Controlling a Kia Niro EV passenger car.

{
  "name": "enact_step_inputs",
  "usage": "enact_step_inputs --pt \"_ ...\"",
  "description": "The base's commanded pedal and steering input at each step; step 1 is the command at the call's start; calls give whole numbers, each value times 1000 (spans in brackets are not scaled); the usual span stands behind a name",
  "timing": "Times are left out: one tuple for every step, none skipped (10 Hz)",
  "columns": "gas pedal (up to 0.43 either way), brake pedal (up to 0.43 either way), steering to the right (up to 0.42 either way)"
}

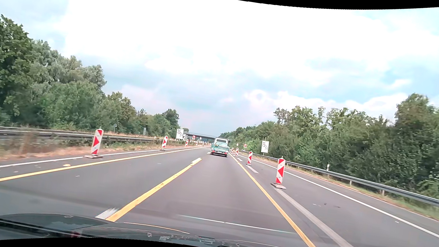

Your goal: Follow the waypoints while adhering to traffic rules and regulations

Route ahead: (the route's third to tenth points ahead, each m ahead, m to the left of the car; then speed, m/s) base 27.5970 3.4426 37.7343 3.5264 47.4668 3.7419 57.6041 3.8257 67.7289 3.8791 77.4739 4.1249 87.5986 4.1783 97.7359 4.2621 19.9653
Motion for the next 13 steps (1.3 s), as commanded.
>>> enact_step_inputs --pt "248 0 -3" --pt "248 0 -3" --pt "248 0 -3" --pt "248 0 -3" --pt "248 0 -3" --pt "248 0 -3" --pt "240 0 -3" --pt "240 0 -3" --pt "240 0 -3" --pt "228 0 -3" --pt "228 0 -3" --pt "220 0 -3" --pt "220 0 -3"
